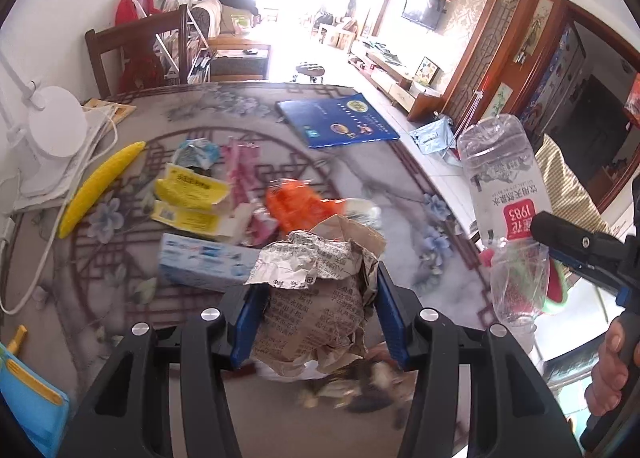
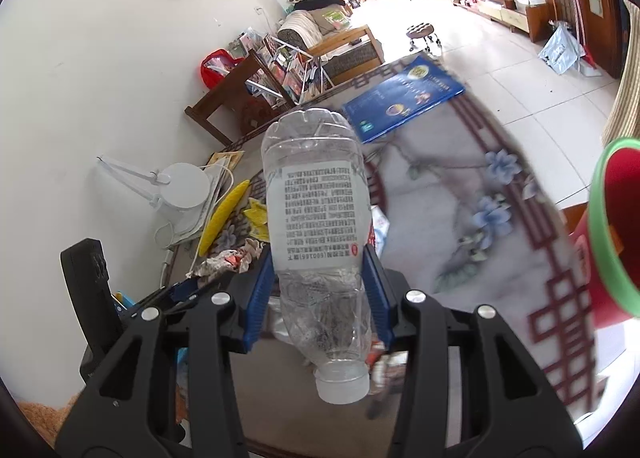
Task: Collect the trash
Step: 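Carry bottle and paper over the red bin and open both tools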
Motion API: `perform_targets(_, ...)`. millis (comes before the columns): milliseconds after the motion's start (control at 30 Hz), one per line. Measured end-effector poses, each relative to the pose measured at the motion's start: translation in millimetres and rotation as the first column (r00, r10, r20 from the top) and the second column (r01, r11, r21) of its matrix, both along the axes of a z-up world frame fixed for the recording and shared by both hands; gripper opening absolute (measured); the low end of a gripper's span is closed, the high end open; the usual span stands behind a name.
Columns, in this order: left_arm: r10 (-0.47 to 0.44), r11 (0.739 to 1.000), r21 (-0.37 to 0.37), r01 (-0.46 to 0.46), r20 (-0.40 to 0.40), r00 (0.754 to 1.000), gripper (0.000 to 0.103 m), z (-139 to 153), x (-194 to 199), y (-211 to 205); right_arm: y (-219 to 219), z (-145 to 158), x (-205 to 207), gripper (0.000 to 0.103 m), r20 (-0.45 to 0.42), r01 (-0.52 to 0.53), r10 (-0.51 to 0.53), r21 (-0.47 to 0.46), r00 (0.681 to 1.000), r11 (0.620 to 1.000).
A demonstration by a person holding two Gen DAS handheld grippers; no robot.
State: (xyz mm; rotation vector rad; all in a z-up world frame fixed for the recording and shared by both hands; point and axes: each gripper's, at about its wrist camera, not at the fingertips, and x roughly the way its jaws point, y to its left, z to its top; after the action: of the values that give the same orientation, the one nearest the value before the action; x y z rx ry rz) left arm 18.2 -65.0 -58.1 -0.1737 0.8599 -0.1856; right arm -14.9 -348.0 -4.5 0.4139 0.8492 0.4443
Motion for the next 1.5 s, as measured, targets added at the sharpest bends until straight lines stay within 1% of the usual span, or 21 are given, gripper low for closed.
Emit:
perform_targets(200, -0.01, 1.0, 0.001, 0.01, 0.009, 1.0, 0.049, 1.3, 3.2, -48.4, -48.3, 0.4, 4.2, 0.043, 0.006, 0.014, -0.014, 0.005, 1.0, 1.0)
perform_targets(400, -0.024, 1.0, -0.007, 0.024, -0.013, 1.0, 0.049, -2.5, 9.6, -91.6, -92.1, -7.6, 9.2, 0.043, -0.009, 0.036, -0.036, 0.021, 0.999, 0.999)
perform_targets(600, -0.067, 0.998, -0.01, 0.067, 0.001, 0.998, 0.049, 6.6, 17.5, -136.6, -132.8, -15.5, 14.3, 0.043, -0.028, 0.084, -0.083, 0.038, 0.996, 0.996)
perform_targets(767, -0.133, 0.991, -0.007, 0.133, 0.02, 0.991, 0.049, 14.4, 26.7, -178.6, -171.5, -17.2, 12.6, 0.043, -0.026, 0.154, -0.153, 0.043, 0.988, 0.987)
perform_targets(867, -0.188, 0.982, -0.021, 0.189, 0.023, 0.982, 0.049, 16.4, 37.1, -206.5, -202.1, -20.4, 8.5, 0.043, -0.032, 0.217, -0.216, 0.042, 0.976, 0.975)
perform_targets(967, -0.246, 0.969, -0.031, 0.247, 0.029, 0.969, 0.049, 18.6, 44.8, -237.2, -234.2, -24.5, 3.3, 0.043, -0.044, 0.292, -0.29, 0.032, 0.956, 0.956)
perform_targets(1200, -0.378, 0.924, -0.051, 0.378, 0.025, 0.926, 0.049, 17.2, 60.4, -307.0, -302.3, -38.0, -14.3, 0.043, -0.074, 0.447, -0.446, 0.005, 0.892, 0.894)
perform_targets(1267, -0.413, 0.909, -0.051, 0.414, 0.026, 0.91, 0.049, 14.8, 64.8, -327.5, -314.6, -39.8, -17.8, 0.043, -0.078, 0.475, -0.473, 0.004, 0.878, 0.88)
perform_targets(1333, -0.435, 0.899, -0.051, 0.436, 0.023, 0.9, 0.049, 12.8, 68.0, -341.6, -327.8, -41.4, -21.3, 0.043, -0.081, 0.499, -0.497, 0.0, 0.864, 0.867)
perform_targets(1500, -0.472, 0.879, -0.065, 0.472, 0.012, 0.881, 0.049, 7.8, 74.9, -373.1, -345.1, -42.3, -22.7, 0.043, -0.078, 0.525, -0.524, -0.012, 0.848, 0.851)
